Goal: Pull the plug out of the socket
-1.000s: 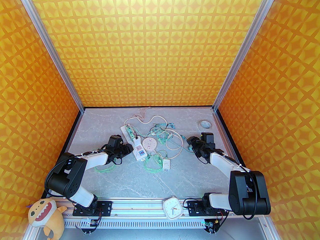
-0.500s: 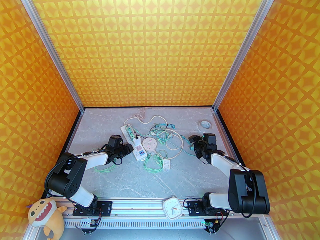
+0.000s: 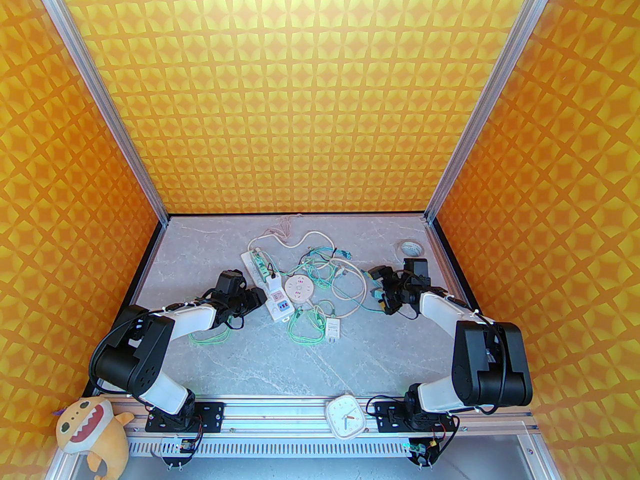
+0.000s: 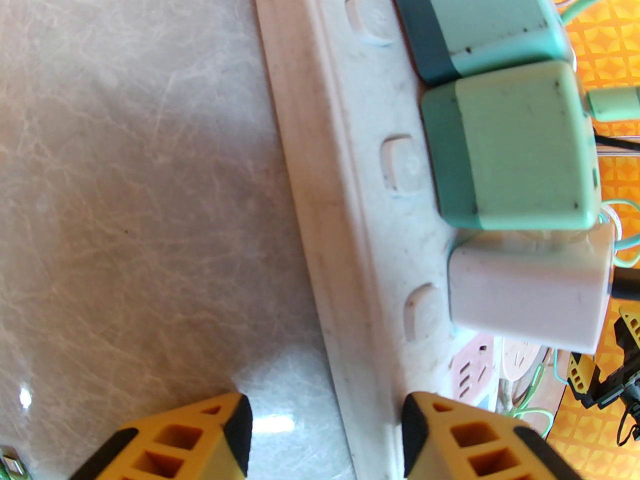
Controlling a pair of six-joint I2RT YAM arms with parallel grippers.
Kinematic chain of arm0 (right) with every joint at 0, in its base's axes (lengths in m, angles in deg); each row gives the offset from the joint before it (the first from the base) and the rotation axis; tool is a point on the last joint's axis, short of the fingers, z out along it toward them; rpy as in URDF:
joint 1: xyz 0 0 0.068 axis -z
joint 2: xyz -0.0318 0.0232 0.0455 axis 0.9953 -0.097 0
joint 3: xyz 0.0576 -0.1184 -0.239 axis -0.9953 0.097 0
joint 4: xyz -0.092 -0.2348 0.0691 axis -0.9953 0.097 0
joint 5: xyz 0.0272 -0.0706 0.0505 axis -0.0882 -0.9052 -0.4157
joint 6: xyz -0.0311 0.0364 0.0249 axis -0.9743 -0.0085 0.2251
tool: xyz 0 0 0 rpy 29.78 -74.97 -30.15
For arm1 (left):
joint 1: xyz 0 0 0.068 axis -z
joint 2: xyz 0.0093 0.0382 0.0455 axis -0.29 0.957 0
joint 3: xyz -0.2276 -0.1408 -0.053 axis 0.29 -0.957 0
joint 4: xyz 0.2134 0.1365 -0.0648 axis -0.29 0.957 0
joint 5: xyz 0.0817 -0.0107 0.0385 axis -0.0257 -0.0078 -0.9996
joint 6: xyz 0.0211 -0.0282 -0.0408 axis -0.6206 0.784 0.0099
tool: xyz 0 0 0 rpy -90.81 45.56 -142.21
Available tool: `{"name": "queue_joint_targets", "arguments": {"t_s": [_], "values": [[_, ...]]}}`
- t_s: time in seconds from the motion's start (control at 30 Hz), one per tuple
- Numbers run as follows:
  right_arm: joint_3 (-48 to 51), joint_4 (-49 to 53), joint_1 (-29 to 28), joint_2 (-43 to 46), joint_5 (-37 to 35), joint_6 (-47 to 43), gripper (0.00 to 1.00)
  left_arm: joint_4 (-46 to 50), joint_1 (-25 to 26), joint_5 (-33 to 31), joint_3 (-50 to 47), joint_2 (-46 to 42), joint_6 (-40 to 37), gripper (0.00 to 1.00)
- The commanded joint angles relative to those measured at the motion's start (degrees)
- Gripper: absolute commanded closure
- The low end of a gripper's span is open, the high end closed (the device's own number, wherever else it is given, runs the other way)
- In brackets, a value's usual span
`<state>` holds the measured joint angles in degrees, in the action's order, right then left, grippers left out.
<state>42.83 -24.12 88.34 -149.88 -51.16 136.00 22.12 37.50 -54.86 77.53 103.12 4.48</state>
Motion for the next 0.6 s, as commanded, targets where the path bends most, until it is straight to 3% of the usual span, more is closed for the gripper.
{"name": "queue_joint_targets", "arguments": {"t_s": [0.0, 0.23, 0.37, 0.47, 0.57], "values": [[-2.53, 2.05, 0.23, 0.53, 2.86, -1.68, 0.06, 6.68, 0.29, -2.73, -0.91, 1.7, -1.58, 0.46], [-4.12, -0.28, -0.03, 5.2, 3.54, -11.53, 0.09, 6.56, 0.27, -2.73, -0.75, 1.55, -1.78, 0.46], [-6.1, -1.11, -0.42, 4.44, 8.02, -17.96, 0.11, 6.53, 0.25, -2.73, -0.89, 0.98, -1.95, 0.46], [-6.82, -2.49, -3.4, 4.62, 9.29, -21.78, 0.14, 6.55, 0.25, -2.73, -1.17, -0.13, -2.2, 0.46], [-8.7, -0.11, -10.01, 6.08, 4.01, -27.78, 0.17, 6.49, 0.27, -2.73, -1.26, -0.95, -2.55, 0.46]]}}
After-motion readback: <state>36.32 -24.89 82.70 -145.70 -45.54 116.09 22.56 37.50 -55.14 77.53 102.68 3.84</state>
